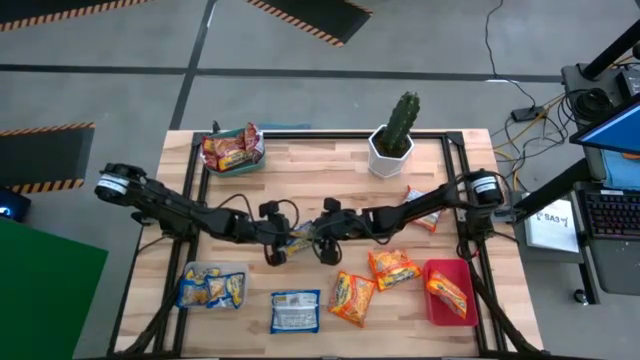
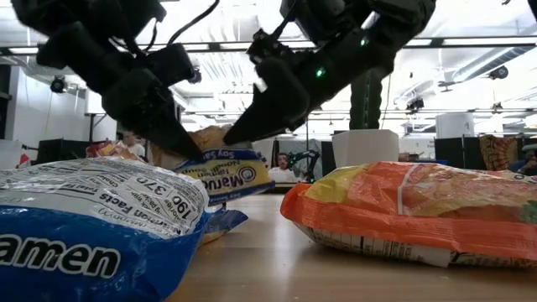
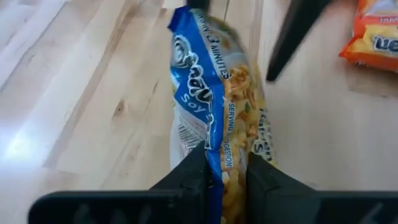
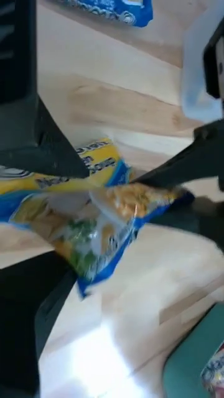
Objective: Sort Maruchan noodles
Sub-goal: Put the top blue noodle into the transparent bin
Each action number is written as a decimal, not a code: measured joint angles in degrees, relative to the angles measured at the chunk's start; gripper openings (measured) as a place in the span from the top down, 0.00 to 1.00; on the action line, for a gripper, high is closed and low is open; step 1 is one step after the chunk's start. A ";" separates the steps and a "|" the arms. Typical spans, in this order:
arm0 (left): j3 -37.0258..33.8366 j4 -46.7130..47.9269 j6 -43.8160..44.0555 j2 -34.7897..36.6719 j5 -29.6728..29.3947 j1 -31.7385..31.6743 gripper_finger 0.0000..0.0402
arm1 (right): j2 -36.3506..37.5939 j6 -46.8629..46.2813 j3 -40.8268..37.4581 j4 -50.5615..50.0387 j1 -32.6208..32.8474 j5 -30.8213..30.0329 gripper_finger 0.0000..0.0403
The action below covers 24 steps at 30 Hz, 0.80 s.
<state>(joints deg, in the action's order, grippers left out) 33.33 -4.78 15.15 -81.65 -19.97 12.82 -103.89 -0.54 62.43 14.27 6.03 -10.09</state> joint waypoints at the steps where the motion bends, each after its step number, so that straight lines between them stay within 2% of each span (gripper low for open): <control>1: 0.96 1.66 -0.40 0.04 -0.02 0.16 0.91 | 0.86 0.02 0.00 -1.33 -0.05 -0.03 0.52; 6: 6.18 9.44 -2.95 0.27 -0.24 0.67 0.97 | 6.04 0.37 0.00 -8.35 -0.07 -0.03 0.46; 16: 21.11 34.53 -4.53 3.02 -0.61 4.69 1.00 | 19.98 -0.35 -0.73 -25.74 -0.07 -0.47 0.45; 20: 30.08 47.87 -1.97 3.78 -0.03 9.13 1.00 | 24.54 -0.35 -2.45 -27.27 -0.05 -0.48 0.45; 24: 40.43 63.73 5.09 2.90 0.04 13.88 1.00 | 27.88 -0.35 -5.30 -25.01 -0.05 -0.48 0.45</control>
<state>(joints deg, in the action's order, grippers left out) 73.75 58.94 20.24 -78.75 -19.92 26.70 -76.00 -0.89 57.13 -10.74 5.98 -10.57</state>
